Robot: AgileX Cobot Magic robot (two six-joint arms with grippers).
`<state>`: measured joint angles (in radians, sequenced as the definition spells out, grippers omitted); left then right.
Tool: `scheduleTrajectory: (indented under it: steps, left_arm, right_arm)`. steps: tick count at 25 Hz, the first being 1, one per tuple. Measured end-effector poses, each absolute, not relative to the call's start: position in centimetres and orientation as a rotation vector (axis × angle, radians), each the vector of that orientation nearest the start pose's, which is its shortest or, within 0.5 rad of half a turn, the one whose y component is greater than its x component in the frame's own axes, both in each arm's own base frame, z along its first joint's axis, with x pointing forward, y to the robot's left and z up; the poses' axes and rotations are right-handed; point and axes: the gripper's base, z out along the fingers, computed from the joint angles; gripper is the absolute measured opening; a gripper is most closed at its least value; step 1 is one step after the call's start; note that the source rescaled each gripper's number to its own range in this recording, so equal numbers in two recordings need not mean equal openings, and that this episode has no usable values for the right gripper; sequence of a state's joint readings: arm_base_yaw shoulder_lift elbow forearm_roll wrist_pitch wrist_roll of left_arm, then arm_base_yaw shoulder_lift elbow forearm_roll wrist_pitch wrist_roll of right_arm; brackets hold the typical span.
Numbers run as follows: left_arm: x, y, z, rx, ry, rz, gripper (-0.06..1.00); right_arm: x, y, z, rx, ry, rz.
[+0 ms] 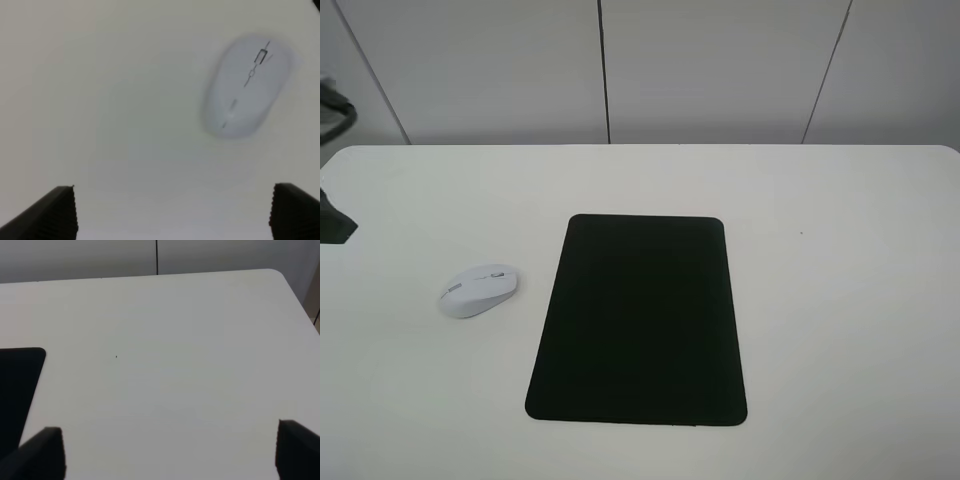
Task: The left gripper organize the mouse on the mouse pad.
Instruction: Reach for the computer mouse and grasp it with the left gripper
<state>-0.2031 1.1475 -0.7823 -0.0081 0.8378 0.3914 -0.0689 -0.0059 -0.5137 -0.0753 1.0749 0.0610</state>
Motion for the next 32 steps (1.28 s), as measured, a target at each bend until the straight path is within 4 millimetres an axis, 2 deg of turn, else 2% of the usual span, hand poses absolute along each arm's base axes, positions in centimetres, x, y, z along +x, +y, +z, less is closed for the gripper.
scheduleTrajectory:
  steps: [6, 9, 11, 16, 22, 26, 32]
  left_arm:
    - [26.0, -7.4, 23.5, 0.978, 2.66, -0.06, 1.0]
    - [27.9, -8.3, 21.5, 1.074, 2.711, -0.12, 1.0]
    - [28.5, -8.8, 20.3, 1.164, 2.724, -0.138, 1.0]
    - [28.8, -9.9, 18.2, 1.342, 2.713, -0.155, 1.0]
    - [28.8, -11.2, 17.5, 1.487, 2.643, -0.097, 1.0]
    - [29.0, -11.2, 17.3, 1.477, 2.614, -0.062, 1.0]
    - [28.2, -10.8, 15.7, 1.489, 2.593, -0.044, 1.0]
  right_arm:
    - [-0.9, -0.5, 28.0, 0.137, 2.033, -0.095]
    - [-0.9, -0.5, 28.0, 0.137, 2.033, -0.095]
    - [-0.9, -0.5, 28.0, 0.137, 2.033, -0.095]
    - [-0.9, -0.5, 28.0, 0.137, 2.033, -0.095]
    - [-0.9, -0.5, 28.0, 0.137, 2.033, -0.095]
    - [-0.9, -0.5, 28.0, 0.137, 2.033, -0.095]
    - [-0.9, -0.5, 28.0, 0.137, 2.033, -0.095]
